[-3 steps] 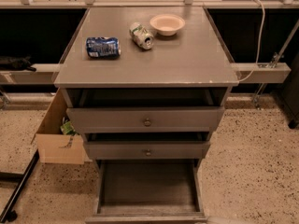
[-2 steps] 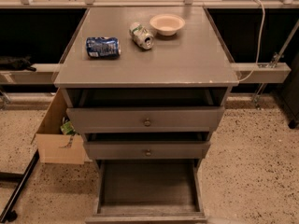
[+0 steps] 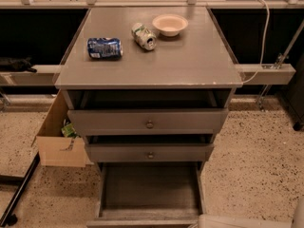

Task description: Close bottom drawer

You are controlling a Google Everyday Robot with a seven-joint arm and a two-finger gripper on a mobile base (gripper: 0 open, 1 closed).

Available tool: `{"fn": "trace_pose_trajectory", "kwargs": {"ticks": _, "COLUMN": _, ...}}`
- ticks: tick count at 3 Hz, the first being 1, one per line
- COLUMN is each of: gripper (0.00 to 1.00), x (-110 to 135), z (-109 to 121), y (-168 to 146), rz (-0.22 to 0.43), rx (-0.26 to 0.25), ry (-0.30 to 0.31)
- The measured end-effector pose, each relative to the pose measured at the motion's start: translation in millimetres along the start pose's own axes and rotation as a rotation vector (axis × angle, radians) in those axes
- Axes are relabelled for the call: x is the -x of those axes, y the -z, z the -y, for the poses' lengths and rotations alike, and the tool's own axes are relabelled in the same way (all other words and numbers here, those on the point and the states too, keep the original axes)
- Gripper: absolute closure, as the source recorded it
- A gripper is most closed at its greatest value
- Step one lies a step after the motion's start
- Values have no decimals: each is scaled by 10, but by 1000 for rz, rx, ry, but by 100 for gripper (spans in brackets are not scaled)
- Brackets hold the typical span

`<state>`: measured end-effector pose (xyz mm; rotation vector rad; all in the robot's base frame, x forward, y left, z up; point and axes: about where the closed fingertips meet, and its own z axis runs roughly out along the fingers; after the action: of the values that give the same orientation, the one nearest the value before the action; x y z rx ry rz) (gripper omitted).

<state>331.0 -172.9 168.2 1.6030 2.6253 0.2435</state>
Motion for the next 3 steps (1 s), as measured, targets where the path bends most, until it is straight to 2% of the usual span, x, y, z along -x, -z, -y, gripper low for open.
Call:
{"fn": "trace_pose_trajectory", "kwargs": {"ticks": 1, "gripper": 100, "x": -95, "z": -182, "y": 45, "rz": 31, "rx": 5, "ry": 35}}
{"fn": "trace_pose_trajectory", "kwargs": {"ticks": 2, "gripper": 100, "x": -320, "z": -689, "y": 182, "rz": 106, "rx": 21, "ry": 103}}
{"fn": "trace_pose_trajectory", "kwargs": {"ticks": 3, "gripper": 100, "x": -499, "z": -1146, "y": 386, "rz": 178, "rx": 52, "ry": 145}}
